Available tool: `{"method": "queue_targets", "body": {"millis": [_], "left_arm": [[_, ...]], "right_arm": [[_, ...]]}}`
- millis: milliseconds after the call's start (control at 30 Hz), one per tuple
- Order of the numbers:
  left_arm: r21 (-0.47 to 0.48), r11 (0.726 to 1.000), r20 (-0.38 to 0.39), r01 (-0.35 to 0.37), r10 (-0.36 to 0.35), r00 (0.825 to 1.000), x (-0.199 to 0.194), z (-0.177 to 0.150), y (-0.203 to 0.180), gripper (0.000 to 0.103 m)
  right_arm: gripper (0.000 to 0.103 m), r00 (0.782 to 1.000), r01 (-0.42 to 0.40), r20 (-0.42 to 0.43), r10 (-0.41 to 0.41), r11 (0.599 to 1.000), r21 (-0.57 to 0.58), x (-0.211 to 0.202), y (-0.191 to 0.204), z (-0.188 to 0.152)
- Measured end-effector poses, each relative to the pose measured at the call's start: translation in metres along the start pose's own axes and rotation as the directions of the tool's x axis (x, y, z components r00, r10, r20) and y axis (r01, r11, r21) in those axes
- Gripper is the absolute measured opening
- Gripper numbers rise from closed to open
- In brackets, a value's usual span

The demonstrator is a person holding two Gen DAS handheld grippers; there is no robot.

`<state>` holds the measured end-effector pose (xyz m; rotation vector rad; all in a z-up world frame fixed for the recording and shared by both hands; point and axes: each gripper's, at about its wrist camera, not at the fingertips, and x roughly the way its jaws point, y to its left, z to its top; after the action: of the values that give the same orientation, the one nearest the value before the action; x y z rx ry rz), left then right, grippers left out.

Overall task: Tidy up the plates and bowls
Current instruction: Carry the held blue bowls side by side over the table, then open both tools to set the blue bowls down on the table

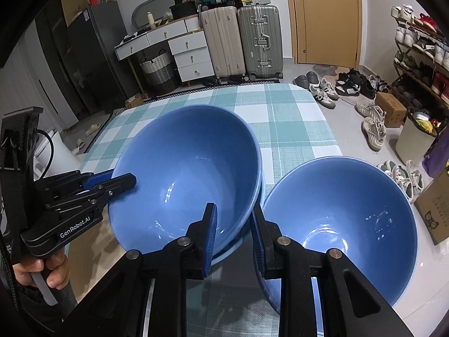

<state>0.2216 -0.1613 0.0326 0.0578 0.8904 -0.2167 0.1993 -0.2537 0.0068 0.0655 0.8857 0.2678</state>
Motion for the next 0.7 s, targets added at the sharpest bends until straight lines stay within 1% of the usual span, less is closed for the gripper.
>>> {"method": "queue_targets", "body": {"millis": [433,567,700], "left_arm": [[-0.002,1.000,-0.017,-0.011,0.011,1.000,0.0060,-0.0015,0.0018,0.014],[-0.011,1.000,-0.025,-0.005,0.005,1.000,0.0075,-0.0025,0.0030,0.014],[-0.026,1.000,-0.030,0.013,-0.014,0.999,0.0080,-0.0036,0.0072,0.014]], "right_arm": [[0.027,1.000,0.012,-0.001,-0.012,1.000,-0.019,-0.0029,0.0047,-0.0037],[0.027,1.000,0.014,-0.001,-0.014,1.000,-0.018,-0.0034,0.0046,-0.0044],[0.027,0.999,0.033,-0.004,-0.033,0.999,-0.019,-0.0044,0.0041,-0.0045]]}}
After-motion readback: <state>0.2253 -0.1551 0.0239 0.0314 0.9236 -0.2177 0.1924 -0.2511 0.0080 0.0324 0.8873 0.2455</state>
